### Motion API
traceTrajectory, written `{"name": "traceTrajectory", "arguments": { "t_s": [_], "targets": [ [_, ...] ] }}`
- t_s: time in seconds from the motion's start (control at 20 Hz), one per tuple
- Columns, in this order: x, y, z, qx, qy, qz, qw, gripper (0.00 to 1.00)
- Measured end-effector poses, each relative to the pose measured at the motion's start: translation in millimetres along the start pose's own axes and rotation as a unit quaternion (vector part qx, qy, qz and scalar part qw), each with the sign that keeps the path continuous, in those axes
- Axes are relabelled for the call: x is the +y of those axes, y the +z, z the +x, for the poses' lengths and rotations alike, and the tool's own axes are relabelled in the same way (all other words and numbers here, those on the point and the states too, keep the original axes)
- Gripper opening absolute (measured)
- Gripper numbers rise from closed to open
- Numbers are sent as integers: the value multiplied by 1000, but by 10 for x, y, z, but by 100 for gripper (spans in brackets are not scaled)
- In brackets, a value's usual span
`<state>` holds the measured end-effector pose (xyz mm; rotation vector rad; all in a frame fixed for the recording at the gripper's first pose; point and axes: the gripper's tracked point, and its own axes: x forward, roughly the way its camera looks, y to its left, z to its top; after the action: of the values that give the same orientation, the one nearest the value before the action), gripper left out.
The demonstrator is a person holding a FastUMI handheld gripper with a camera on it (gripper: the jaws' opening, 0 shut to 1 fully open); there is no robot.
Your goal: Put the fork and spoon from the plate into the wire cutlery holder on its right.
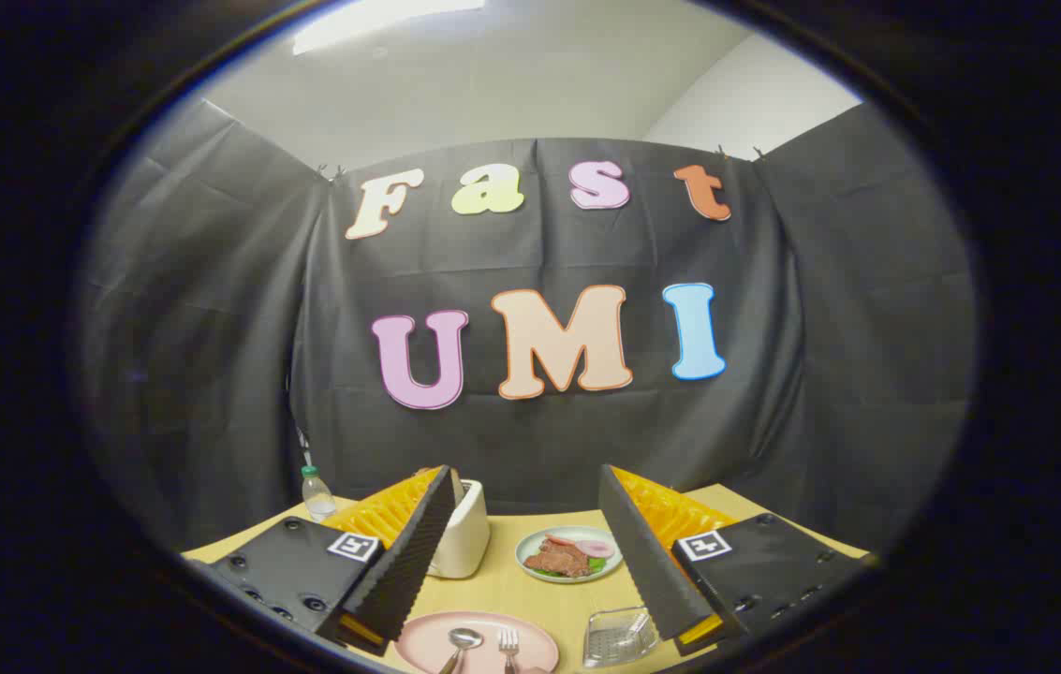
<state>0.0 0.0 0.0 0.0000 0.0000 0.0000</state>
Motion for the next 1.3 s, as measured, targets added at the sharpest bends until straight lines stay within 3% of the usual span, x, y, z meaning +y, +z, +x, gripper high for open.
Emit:
{"name": "traceTrajectory", "arguments": {
  "t_s": [0.75, 1.3],
  "targets": [
    [78, -171, 79, 19, 17, -19, 1000, 99],
    [235, -1123, 0, 137, 56, -58, 987, 99]
  ]
}}
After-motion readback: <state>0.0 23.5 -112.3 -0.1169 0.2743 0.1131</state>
